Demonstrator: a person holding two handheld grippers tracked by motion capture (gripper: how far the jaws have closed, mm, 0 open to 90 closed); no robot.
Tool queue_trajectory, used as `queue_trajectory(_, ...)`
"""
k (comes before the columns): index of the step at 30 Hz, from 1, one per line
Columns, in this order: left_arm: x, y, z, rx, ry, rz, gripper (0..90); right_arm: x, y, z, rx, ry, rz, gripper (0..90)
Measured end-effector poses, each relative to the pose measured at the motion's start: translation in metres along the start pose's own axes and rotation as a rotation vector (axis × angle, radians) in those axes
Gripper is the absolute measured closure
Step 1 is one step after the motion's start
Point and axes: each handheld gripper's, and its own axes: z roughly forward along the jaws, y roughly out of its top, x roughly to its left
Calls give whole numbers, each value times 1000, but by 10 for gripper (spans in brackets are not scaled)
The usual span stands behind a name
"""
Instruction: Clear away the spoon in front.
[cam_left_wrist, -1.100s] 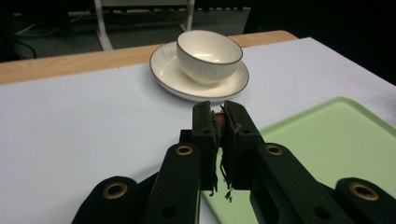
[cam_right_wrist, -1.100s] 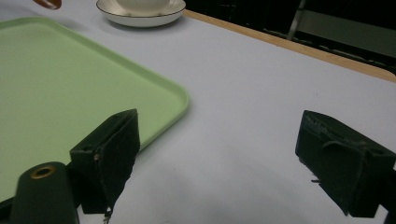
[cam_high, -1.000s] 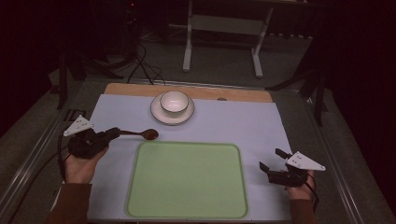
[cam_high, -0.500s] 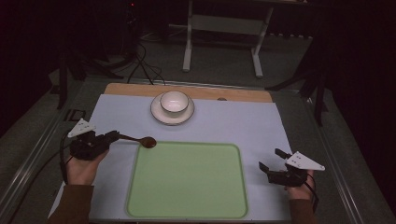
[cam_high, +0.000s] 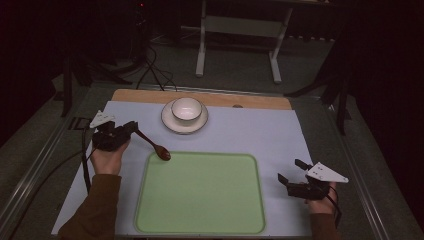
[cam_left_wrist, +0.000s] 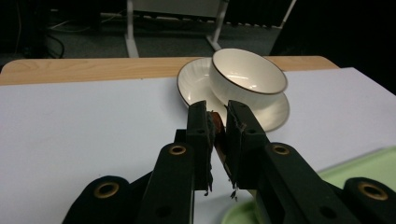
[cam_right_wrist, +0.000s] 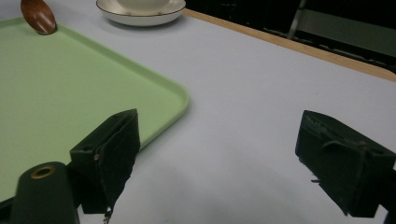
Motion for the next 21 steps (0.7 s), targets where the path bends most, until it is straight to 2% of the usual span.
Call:
queue_trajectory(5,3,2,9,-6,-18,-18,804,0,0,0,1,0,0,136)
queue_trajectory(11,-1,5,1,-36,-107,-42,840,0,0,0,4,1,0,136)
queue_trajectory(15,-4,7,-5,-33,-110,-20,842,0,0,0,3,1,0,136)
queue_trajectory(21,-6,7,-15,-9,-111,-11,842,0,0,1,5,2,-1,136)
